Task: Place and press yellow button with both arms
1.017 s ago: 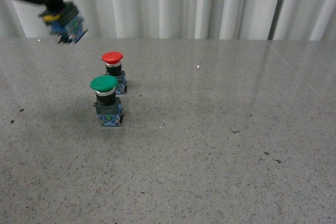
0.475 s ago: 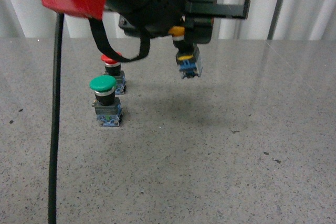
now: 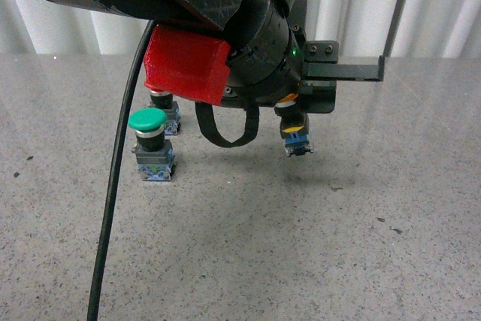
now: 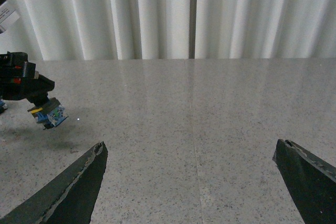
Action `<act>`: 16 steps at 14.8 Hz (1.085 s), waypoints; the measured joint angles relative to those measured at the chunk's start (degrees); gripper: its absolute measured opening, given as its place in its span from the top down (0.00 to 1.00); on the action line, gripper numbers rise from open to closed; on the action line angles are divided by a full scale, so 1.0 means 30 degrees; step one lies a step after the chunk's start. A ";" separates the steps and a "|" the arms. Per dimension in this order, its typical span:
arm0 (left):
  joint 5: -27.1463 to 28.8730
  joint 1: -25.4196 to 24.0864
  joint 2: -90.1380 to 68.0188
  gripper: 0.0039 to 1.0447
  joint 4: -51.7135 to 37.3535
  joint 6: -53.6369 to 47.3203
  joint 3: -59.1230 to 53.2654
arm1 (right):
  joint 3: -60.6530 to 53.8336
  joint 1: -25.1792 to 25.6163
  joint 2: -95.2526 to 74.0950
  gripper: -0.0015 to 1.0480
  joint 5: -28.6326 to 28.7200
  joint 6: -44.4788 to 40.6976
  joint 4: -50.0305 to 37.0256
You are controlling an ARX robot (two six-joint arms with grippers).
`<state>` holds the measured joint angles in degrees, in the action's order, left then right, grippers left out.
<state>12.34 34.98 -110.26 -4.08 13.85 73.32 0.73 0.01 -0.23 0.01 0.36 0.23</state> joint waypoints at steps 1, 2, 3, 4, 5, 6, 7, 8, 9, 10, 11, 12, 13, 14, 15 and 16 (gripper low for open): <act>0.0627 0.0284 0.0000 0.68 -0.0197 0.0342 -0.0138 | 0.0000 0.0000 0.0000 0.06 -0.0007 0.0000 0.0000; 0.0801 0.0517 -0.0073 0.68 -0.0124 0.0627 -0.0160 | 0.0000 0.0000 0.0000 0.06 0.0000 0.0007 0.0022; 0.0743 0.0692 -0.0189 0.68 -0.0073 0.0787 -0.0124 | 0.0000 0.0000 0.0000 0.06 0.0000 0.0000 0.0007; 0.0663 0.0867 -0.0605 0.68 -0.0058 0.0911 0.0022 | 0.0000 0.0000 0.0000 0.06 0.0000 0.0000 0.0007; 0.0656 0.0976 -0.0772 0.68 -0.0051 0.0940 0.0029 | 0.0000 0.0000 0.0000 0.06 0.0000 0.0000 0.0007; 0.0692 0.1100 -0.0991 0.68 -0.0138 0.0991 0.0029 | 0.0000 0.0000 0.0000 0.06 0.0000 0.0000 0.0000; 0.0743 0.1093 -0.0991 0.68 -0.0124 0.1035 0.0029 | 0.0000 0.0000 0.0000 0.06 0.0000 0.0000 0.0007; 0.0852 0.1049 -0.0991 0.68 -0.0168 0.1064 0.0029 | 0.0000 0.0000 0.0000 0.06 0.0000 0.0000 0.0007; 0.1333 0.0903 -0.0991 0.68 -0.0299 0.1064 0.0029 | 0.0000 0.0000 0.0000 0.06 0.0000 0.0000 0.0007; 0.1457 0.0896 -0.0991 0.68 -0.0262 0.1027 0.0029 | 0.0000 0.0000 0.0000 0.06 0.0000 0.0000 0.0007; 0.1479 0.0896 -0.0991 0.67 -0.0270 0.1049 0.0022 | 0.0000 0.0000 0.0000 0.06 0.0000 0.0000 0.0007; 0.1472 0.0889 -0.0991 0.59 -0.0270 0.1013 0.0022 | 0.0000 0.0000 0.0000 0.06 0.0000 0.0000 0.0007; 0.1472 0.0874 -0.0991 0.51 -0.0284 0.0991 0.0022 | 0.0000 0.0000 0.0000 0.06 0.0000 0.0000 0.0007; 0.1486 0.0874 -0.0991 0.44 -0.0299 0.0933 0.0022 | 0.0000 0.0000 0.0000 0.06 0.0000 0.0000 0.0007; 0.1508 0.0874 -0.0991 0.33 -0.0401 0.0882 0.0015 | 0.0000 0.0000 0.0000 0.06 0.0000 0.0000 0.0007; 0.1501 0.0874 -0.0991 0.25 -0.0503 0.0867 0.0015 | 0.0000 0.0000 0.0000 0.06 0.0000 0.0000 0.0007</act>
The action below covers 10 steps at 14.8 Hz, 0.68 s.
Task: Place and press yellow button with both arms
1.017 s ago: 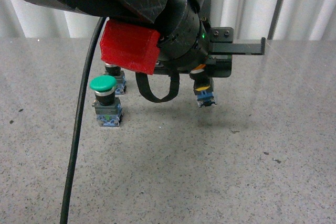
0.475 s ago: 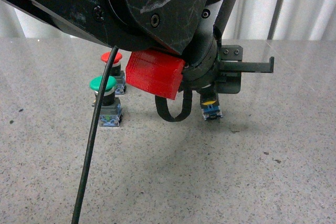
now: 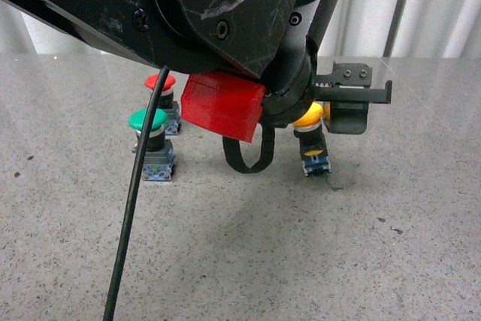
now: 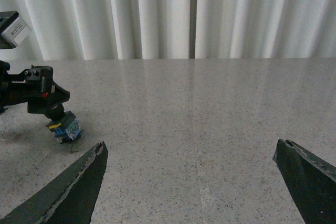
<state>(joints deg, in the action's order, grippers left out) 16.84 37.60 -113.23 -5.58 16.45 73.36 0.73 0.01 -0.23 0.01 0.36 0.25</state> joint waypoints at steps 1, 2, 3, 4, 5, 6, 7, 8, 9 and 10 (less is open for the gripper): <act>-0.0015 -0.0015 0.0000 0.16 -0.0073 -0.0022 0.0000 | 0.0000 0.0000 0.0000 0.06 0.0000 0.0000 0.0000; -0.0044 -0.0007 0.0000 0.09 -0.0102 -0.0051 0.0000 | 0.0000 0.0000 0.0000 0.06 0.0000 0.0000 0.0000; -0.0073 -0.0007 0.0000 0.04 -0.0095 -0.0131 0.0000 | 0.0000 0.0000 0.0000 0.06 0.0000 0.0000 0.0000; -0.0109 -0.0015 0.0015 0.07 -0.0131 -0.0131 0.0000 | 0.0000 0.0000 0.0000 0.06 0.0000 0.0000 0.0000; -0.0124 -0.0109 0.0117 0.06 -0.0138 -0.0138 0.0000 | 0.0000 0.0000 0.0000 0.06 0.0000 0.0000 0.0000; -0.0131 -0.0160 0.0313 0.06 -0.0255 -0.0175 0.0000 | 0.0000 0.0000 0.0000 0.06 0.0007 0.0000 0.0000; -0.0131 -0.0350 0.0860 0.06 -0.0729 -0.0415 -0.0080 | 0.0000 0.0000 0.0000 0.06 0.0000 0.0000 -0.0007; -0.0109 -0.0525 0.1362 0.06 -0.1086 -0.0634 -0.0138 | 0.0000 0.0000 0.0000 0.06 0.0000 0.0000 0.0000; -0.0015 -0.0743 0.1887 0.06 -0.1362 -0.0998 -0.0153 | 0.0000 0.0000 0.0000 0.06 0.0000 0.0000 0.0000; -0.0044 -0.0925 0.2455 0.06 -0.1770 -0.1282 -0.0211 | 0.0000 0.0000 0.0000 0.06 0.0000 0.0000 0.0000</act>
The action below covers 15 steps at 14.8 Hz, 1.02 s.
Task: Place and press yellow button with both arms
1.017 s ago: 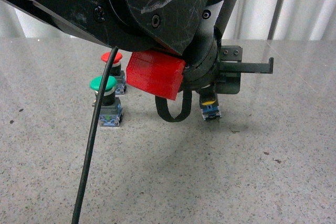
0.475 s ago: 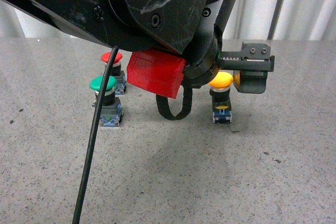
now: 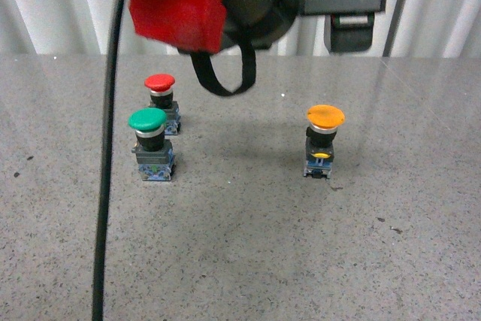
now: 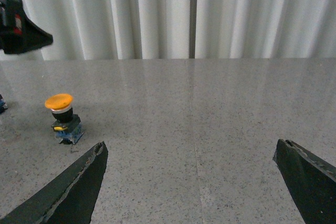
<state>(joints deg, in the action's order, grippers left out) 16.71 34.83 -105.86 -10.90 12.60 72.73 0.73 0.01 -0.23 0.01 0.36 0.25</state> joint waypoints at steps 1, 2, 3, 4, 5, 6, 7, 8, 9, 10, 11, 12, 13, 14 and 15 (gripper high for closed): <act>0.0080 -0.0189 0.0634 0.06 -0.0379 -0.0401 -0.0226 | 0.0000 0.0000 0.0000 0.06 0.0000 0.0000 0.0000; 0.0182 -0.0393 0.1348 0.06 -0.0947 -0.0954 -0.0699 | 0.0000 0.0000 0.0000 0.06 0.0000 0.0000 0.0000; 0.0459 -0.0510 0.2346 0.06 -0.1741 -0.1676 -0.1559 | 0.0000 0.0000 0.0000 0.06 0.0000 0.0000 0.0000; 0.0444 -0.0576 0.3359 0.06 -0.2302 -0.2535 -0.2419 | 0.0000 0.0000 0.0000 0.06 0.0000 0.0000 0.0000; 0.0517 -0.0597 0.4677 0.06 -0.3089 -0.3614 -0.3504 | 0.0000 0.0000 0.0000 0.06 0.0007 0.0000 0.0000; 0.0597 -0.0597 0.6164 0.06 -0.3840 -0.4881 -0.4641 | 0.0000 0.0000 0.0000 0.06 0.0000 0.0000 0.0000; 0.0809 -0.0597 0.8466 0.06 -0.4648 -0.6870 -0.6302 | 0.0000 0.0000 0.0000 0.06 0.0000 0.0000 0.0000; 0.1056 -0.0590 1.0309 0.06 -0.4932 -0.8313 -0.7730 | 0.0000 0.0000 0.0000 0.06 0.0000 0.0000 0.0000; 0.3687 -0.1217 1.5285 0.20 -0.3024 -0.8867 -1.1358 | 0.0000 0.0000 0.0000 0.06 0.0000 0.0000 0.0007; 0.3060 -0.3410 1.8746 0.43 -0.3650 -0.5778 -1.4622 | 0.0000 0.0000 0.0000 0.06 0.0000 0.0000 -0.0007; 0.2310 -0.4124 1.9730 0.53 -0.3912 -0.5136 -1.5708 | 0.0000 0.0000 0.0000 0.06 0.0007 0.0000 -0.0007; 0.1311 -0.4845 2.0516 0.65 -0.3985 -0.4743 -1.6954 | 0.0000 0.0000 0.0000 0.06 0.0007 0.0000 -0.0007; 0.0554 -0.5472 2.1063 0.76 -0.3993 -0.4634 -1.7952 | 0.0000 0.0000 0.0000 0.06 0.0000 0.0000 0.0000; -0.0131 -0.6178 2.1835 0.88 -0.4051 -0.4532 -1.8855 | 0.0000 0.0000 0.0000 0.06 0.0000 0.0000 -0.0007; -0.0648 -0.6768 2.2535 0.98 -0.4131 -0.4379 -1.9424 | 0.0000 0.0000 0.0000 0.06 0.0000 0.0000 0.0000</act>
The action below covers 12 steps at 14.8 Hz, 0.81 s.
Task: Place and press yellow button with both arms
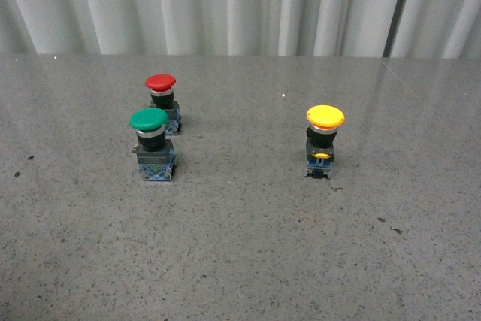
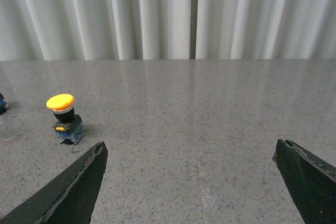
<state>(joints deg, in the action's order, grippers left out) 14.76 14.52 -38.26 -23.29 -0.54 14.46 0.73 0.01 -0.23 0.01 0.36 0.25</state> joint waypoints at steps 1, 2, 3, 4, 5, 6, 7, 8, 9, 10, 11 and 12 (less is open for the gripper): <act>-0.0517 -0.0641 0.0765 0.99 -0.0044 0.0095 -0.0583 | 0.0000 0.0000 0.0000 0.06 0.0000 0.0000 -0.0007; -0.1064 -0.1129 0.1406 0.99 0.0058 0.0102 -0.1173 | 0.0000 0.0000 0.0000 0.06 0.0000 0.0000 0.0000; -0.1552 -0.1515 0.1872 0.99 0.0211 0.0095 -0.1610 | 0.0000 0.0000 0.0000 0.06 0.0000 0.0000 0.0000; -0.1887 -0.1814 0.2331 0.99 0.0364 0.0102 -0.1974 | 0.0000 0.0000 0.0000 0.06 0.0000 0.0000 0.0000; -0.2251 -0.2215 0.2914 0.99 0.0525 0.0102 -0.2331 | 0.0000 0.0000 0.0000 0.06 0.0000 0.0000 0.0000; -0.2499 -0.2521 0.3410 0.99 0.0750 0.0102 -0.2608 | 0.0000 0.0000 0.0000 0.06 0.0000 0.0000 0.0000; -0.2863 -0.2856 0.3978 0.99 0.0976 0.0102 -0.2907 | 0.0000 0.0000 0.0000 0.06 0.0000 0.0000 0.0000; -0.4459 -0.4233 0.4597 0.99 0.1326 0.0102 -0.3191 | 0.0000 0.0000 0.0000 0.06 0.0000 0.0000 0.0000; -0.4612 -0.4925 0.4998 0.99 0.1566 0.0124 -0.3395 | 0.0000 0.0000 0.0000 0.06 -0.0007 0.0000 -0.0007; -0.4728 -0.4940 0.5406 0.99 0.1800 0.0124 -0.3548 | 0.0000 0.0000 0.0000 0.06 0.0000 0.0000 0.0000; -0.4940 -0.4779 0.5901 0.99 0.2106 0.0124 -0.3723 | 0.0000 0.0000 0.0000 0.06 0.0007 0.0000 -0.0015; -0.4925 -0.4794 0.6251 0.99 0.2353 0.0124 -0.3840 | 0.0000 0.0000 0.0000 0.06 0.0000 0.0000 0.0000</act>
<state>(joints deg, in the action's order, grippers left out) -0.01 0.14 -19.51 -16.23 -0.16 2.94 0.73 0.01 -0.23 0.01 0.36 0.25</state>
